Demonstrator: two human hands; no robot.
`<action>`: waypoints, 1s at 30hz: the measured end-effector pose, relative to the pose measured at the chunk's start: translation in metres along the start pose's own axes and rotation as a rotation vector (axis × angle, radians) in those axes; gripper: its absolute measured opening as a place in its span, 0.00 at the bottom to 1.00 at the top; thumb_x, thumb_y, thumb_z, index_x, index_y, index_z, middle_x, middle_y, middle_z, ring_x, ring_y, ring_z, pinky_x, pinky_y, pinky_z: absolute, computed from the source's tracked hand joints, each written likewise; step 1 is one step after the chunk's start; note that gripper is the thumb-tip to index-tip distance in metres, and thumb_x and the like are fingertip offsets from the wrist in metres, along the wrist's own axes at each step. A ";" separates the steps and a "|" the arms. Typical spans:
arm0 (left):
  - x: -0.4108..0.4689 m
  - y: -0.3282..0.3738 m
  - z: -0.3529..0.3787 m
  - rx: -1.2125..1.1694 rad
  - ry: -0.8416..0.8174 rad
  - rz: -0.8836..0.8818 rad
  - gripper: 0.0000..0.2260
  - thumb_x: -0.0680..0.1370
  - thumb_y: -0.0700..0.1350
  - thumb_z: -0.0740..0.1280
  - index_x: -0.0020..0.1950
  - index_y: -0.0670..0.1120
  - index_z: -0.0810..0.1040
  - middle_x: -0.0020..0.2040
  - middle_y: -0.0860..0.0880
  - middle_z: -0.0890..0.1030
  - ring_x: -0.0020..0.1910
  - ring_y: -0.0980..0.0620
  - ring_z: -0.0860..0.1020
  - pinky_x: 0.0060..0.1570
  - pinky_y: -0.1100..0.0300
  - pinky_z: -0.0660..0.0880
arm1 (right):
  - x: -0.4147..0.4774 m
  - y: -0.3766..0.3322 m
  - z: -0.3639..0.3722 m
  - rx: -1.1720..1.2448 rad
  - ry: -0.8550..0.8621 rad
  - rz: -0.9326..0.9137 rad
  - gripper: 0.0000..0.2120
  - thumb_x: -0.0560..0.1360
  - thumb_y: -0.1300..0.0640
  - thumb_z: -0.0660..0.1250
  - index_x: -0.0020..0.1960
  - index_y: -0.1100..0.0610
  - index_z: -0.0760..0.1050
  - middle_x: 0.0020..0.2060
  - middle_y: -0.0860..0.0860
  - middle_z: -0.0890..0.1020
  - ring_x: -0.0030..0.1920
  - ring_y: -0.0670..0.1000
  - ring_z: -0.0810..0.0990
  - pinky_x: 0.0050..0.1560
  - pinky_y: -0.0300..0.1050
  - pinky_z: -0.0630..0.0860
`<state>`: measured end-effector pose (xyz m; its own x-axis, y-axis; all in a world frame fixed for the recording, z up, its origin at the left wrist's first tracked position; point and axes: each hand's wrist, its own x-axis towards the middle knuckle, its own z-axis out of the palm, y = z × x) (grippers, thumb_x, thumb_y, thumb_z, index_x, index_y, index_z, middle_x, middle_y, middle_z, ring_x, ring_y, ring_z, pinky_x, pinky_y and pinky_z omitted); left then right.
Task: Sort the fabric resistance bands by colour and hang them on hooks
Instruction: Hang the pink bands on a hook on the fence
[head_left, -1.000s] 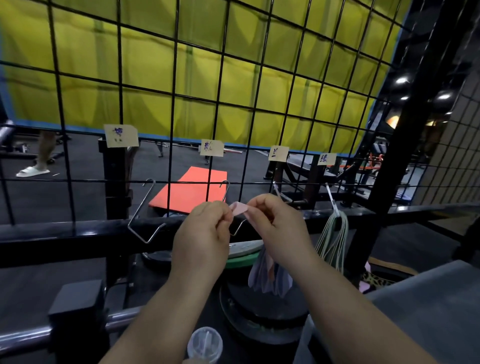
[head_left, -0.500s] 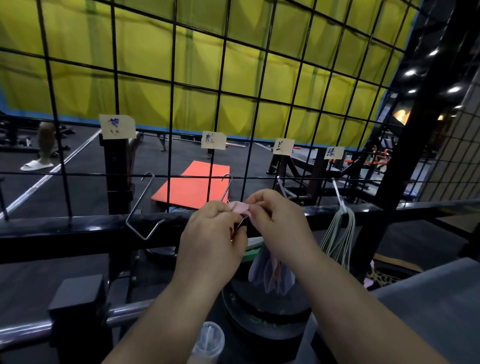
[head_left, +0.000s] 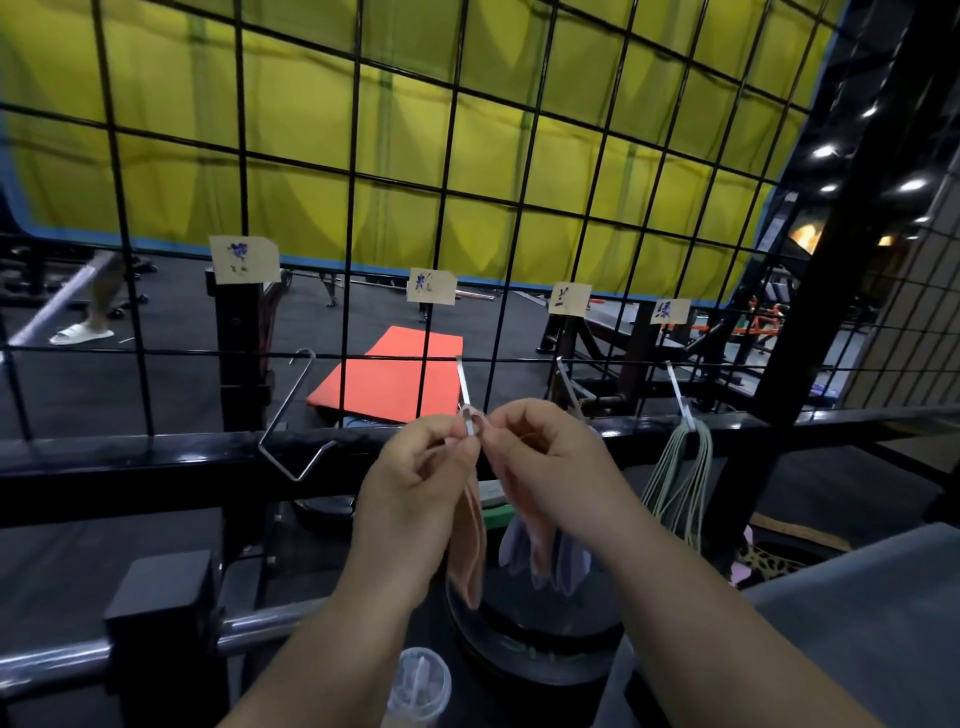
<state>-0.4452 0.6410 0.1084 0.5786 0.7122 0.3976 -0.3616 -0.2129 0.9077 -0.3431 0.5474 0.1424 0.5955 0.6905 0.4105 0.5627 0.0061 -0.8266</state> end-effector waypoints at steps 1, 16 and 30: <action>-0.002 -0.003 0.002 -0.067 0.000 -0.027 0.08 0.78 0.41 0.67 0.46 0.54 0.82 0.43 0.50 0.84 0.42 0.50 0.81 0.46 0.56 0.76 | -0.001 0.003 0.002 0.044 -0.022 0.013 0.04 0.78 0.57 0.68 0.49 0.56 0.80 0.36 0.39 0.81 0.37 0.37 0.78 0.39 0.31 0.73; -0.015 -0.009 0.010 0.019 0.159 0.065 0.11 0.78 0.39 0.67 0.54 0.52 0.68 0.39 0.65 0.81 0.38 0.66 0.79 0.38 0.74 0.70 | 0.003 0.014 0.015 0.267 0.011 0.234 0.08 0.81 0.53 0.62 0.49 0.47 0.80 0.40 0.43 0.85 0.40 0.40 0.83 0.39 0.35 0.77; -0.002 -0.007 -0.002 0.328 -0.005 0.224 0.22 0.75 0.34 0.64 0.63 0.56 0.77 0.54 0.61 0.70 0.47 0.62 0.74 0.45 0.75 0.69 | 0.005 0.017 0.013 0.510 -0.075 0.310 0.10 0.82 0.60 0.60 0.54 0.58 0.80 0.47 0.54 0.85 0.47 0.51 0.81 0.48 0.45 0.79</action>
<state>-0.4454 0.6424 0.1012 0.5160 0.6202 0.5909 -0.2270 -0.5661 0.7925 -0.3384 0.5604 0.1250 0.6358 0.7643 0.1075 0.0121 0.1294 -0.9915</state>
